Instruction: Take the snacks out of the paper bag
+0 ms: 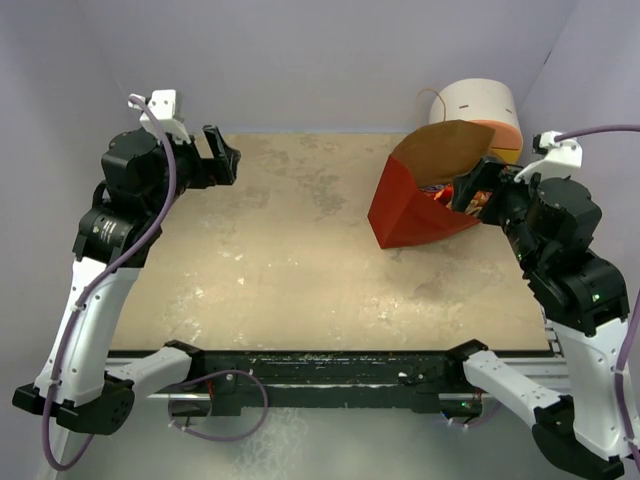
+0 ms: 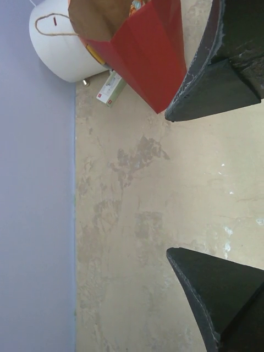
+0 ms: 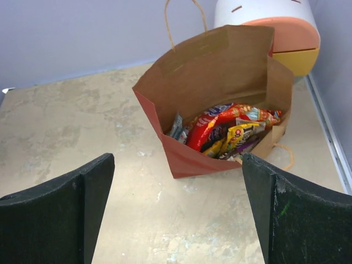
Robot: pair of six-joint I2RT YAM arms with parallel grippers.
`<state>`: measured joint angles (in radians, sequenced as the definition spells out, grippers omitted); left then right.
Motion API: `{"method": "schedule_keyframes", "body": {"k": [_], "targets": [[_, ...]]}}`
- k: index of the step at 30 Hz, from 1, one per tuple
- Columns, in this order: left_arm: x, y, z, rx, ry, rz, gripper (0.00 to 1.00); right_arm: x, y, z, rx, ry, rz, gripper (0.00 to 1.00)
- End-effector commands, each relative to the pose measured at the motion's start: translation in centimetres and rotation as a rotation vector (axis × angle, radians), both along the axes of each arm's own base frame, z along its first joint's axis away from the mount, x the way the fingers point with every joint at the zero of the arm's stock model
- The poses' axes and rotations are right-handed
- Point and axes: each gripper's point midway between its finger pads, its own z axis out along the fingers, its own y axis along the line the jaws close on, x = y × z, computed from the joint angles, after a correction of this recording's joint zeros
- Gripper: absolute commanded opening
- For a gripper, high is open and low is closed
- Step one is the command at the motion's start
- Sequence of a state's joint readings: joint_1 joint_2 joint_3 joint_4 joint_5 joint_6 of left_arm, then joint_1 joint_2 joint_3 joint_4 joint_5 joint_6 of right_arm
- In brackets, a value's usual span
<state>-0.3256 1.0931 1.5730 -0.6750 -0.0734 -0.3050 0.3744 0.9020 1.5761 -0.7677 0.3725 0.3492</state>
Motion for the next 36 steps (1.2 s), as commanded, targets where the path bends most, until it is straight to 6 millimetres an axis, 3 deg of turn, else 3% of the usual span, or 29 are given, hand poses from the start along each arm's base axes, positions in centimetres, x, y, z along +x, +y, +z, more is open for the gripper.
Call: {"method": "schedule_keyframes", "body": {"k": [1,14,21,29,36], "targets": [[0.3,1.2,0.0,-0.011,-0.012,0.067,0.99,-1.0,-1.6,0.0,0.004,0.011,-0.076,0.99],[1.4,2.6,-2.2,-0.039,0.043,0.162,0.99,-3.6,-4.6,-2.1,-0.008,0.115,-0.226,1.00],[0.4,2.7,-4.1,-0.082,0.151,0.182,0.99,-3.5,-5.2,-3.3,0.018,0.173,-0.304,0.99],[-3.0,0.1,-5.2,-0.167,0.189,0.006,0.99,0.2,-2.7,-4.0,0.048,0.193,-0.259,0.99],[-4.8,0.6,-7.1,-0.179,0.341,0.056,0.99,6.2,0.6,-3.4,0.073,0.163,-0.189,1.00]]}}
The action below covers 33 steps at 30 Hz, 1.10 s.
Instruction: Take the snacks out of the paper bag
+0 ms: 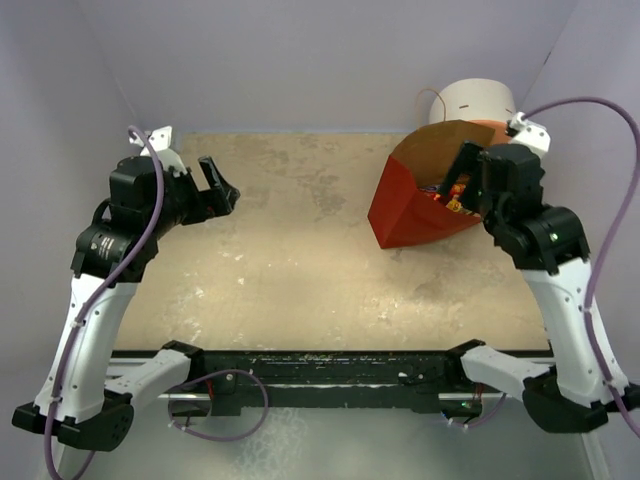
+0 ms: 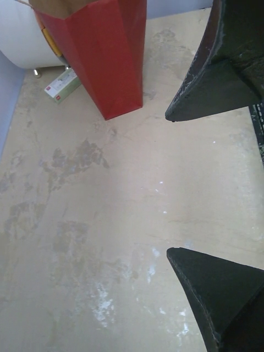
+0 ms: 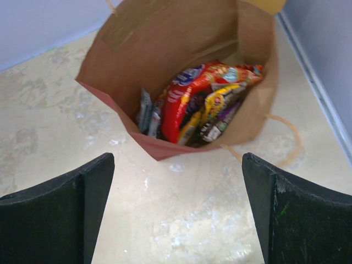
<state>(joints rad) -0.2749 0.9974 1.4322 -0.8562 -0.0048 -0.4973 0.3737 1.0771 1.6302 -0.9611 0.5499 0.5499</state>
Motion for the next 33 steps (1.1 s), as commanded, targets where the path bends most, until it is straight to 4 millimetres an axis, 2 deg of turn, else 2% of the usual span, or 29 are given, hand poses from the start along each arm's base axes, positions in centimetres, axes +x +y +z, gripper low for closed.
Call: {"method": "schedule_keyframes", "body": {"k": [1,4,9,13,18,20,25,28,33], "targets": [[-1.1,-0.2,-0.2,-0.058,0.086,0.017,0.99,4.8,2.5,2.1,0.055,-0.094,0.038,0.99],[-1.3,-1.4,0.2,-0.095,0.098,-0.038,0.99,7.8,3.1,2.3,0.068,-0.117,-0.008,0.99],[-1.1,-2.6,-0.3,-0.129,0.145,-0.085,0.99,14.3,3.8,3.1,0.087,-0.163,-0.040,1.00],[0.1,-1.7,-2.7,-0.106,0.235,0.016,0.99,19.7,2.9,3.0,0.152,-0.176,-0.072,1.00],[1.5,-0.4,-2.1,-0.083,0.197,0.101,0.99,25.4,2.4,1.5,0.202,-0.192,-0.046,1.00],[1.9,0.1,-1.8,-0.050,0.162,0.108,0.99,27.4,2.6,0.2,0.227,-0.181,-0.024,0.96],[2.9,0.9,-2.0,-0.014,0.147,0.120,0.99,30.0,4.5,-1.4,0.287,-0.174,0.069,0.87],[3.9,0.2,-2.0,-0.004,0.139,0.067,0.99,30.4,5.8,-2.0,0.316,-0.183,0.131,0.82],[4.9,-0.1,-3.6,0.040,0.212,0.037,0.99,31.1,6.1,-3.5,0.302,-0.179,0.155,0.76]]}}
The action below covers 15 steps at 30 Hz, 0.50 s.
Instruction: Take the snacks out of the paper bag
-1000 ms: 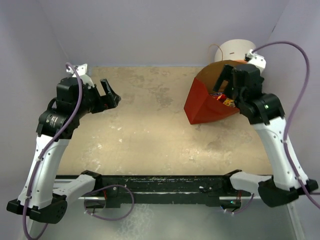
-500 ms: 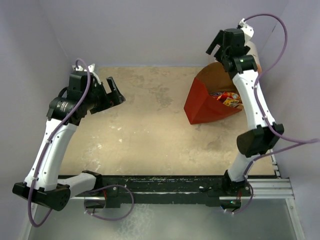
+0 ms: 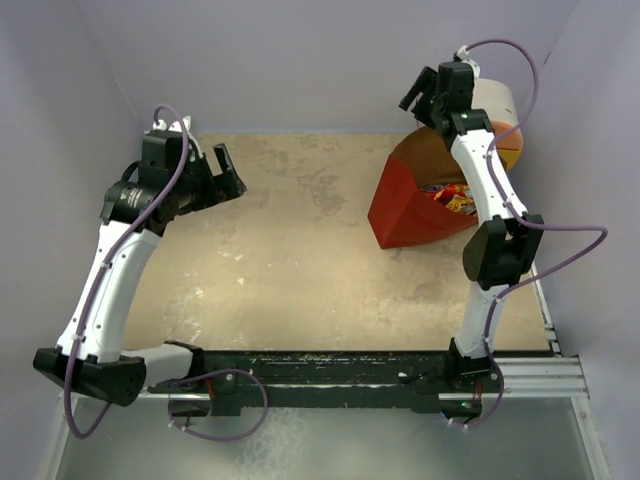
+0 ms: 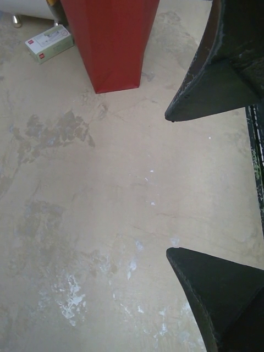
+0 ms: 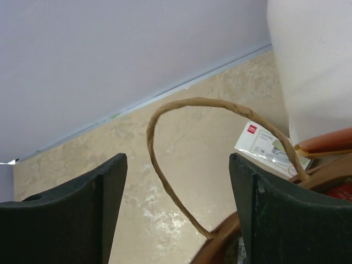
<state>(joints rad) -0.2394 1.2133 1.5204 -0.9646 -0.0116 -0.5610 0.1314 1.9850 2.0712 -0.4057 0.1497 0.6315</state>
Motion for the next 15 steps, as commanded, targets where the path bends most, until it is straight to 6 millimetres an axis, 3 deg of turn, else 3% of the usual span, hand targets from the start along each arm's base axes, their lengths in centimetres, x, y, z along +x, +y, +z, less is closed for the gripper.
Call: {"method": "schedule_keyframes", "body": {"k": [1,4,7,15], "targets": [[1.5,-0.1,0.7,0.037,-0.010,-0.046,0.99,0.6,1.3,4.4,0.024,-0.143,0.069,0.74],[1.7,-0.1,0.2,0.047,0.013,-0.066,0.99,1.5,1.7,4.6,0.004,-0.166,0.097,0.64],[1.8,0.1,0.9,0.041,-0.017,-0.064,0.99,2.1,2.6,5.1,-0.019,-0.179,0.162,0.42],[1.8,1.7,1.2,0.057,-0.025,-0.008,0.99,-0.8,4.4,6.1,-0.046,-0.181,0.297,0.06]]}}
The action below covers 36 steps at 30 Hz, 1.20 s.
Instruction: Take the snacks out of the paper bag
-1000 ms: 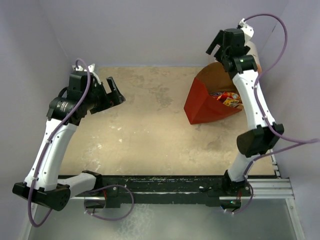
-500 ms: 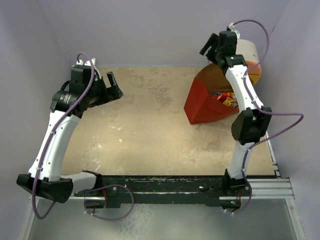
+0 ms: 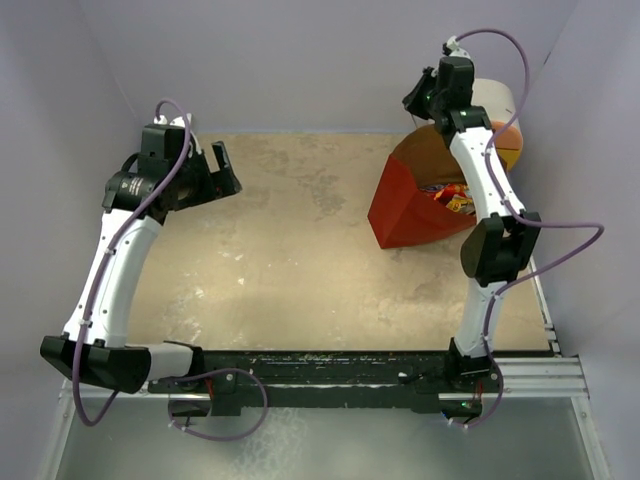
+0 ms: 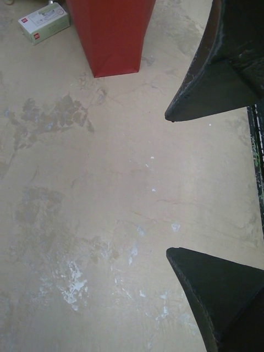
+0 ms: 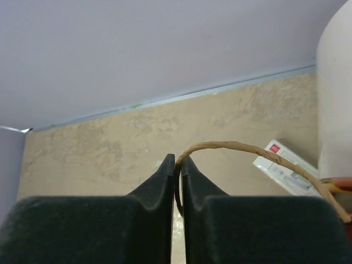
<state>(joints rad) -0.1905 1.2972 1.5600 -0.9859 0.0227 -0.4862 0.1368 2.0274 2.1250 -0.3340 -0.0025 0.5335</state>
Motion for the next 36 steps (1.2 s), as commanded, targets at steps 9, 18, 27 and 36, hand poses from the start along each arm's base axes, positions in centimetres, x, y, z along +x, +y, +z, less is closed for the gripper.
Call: {"method": "schedule_keyframes", "body": {"k": [9,18,27,36], "targets": [[0.6,0.0,4.9,-0.054,-0.095,-0.009,0.99,-6.7,5.5,6.2,-0.097,-0.116,0.369,0.00],[-0.9,-1.3,5.5,-0.146,-0.106,-0.038,0.99,-11.9,11.8,5.4,-0.082,-0.055,0.574,0.00],[-3.3,-1.3,5.8,-0.195,-0.100,-0.018,0.99,-18.1,19.8,5.9,-0.026,-0.048,0.743,0.00],[-6.1,-0.4,5.7,-0.209,-0.092,0.040,0.99,-26.8,32.0,5.9,0.050,-0.036,1.010,0.00]]}}
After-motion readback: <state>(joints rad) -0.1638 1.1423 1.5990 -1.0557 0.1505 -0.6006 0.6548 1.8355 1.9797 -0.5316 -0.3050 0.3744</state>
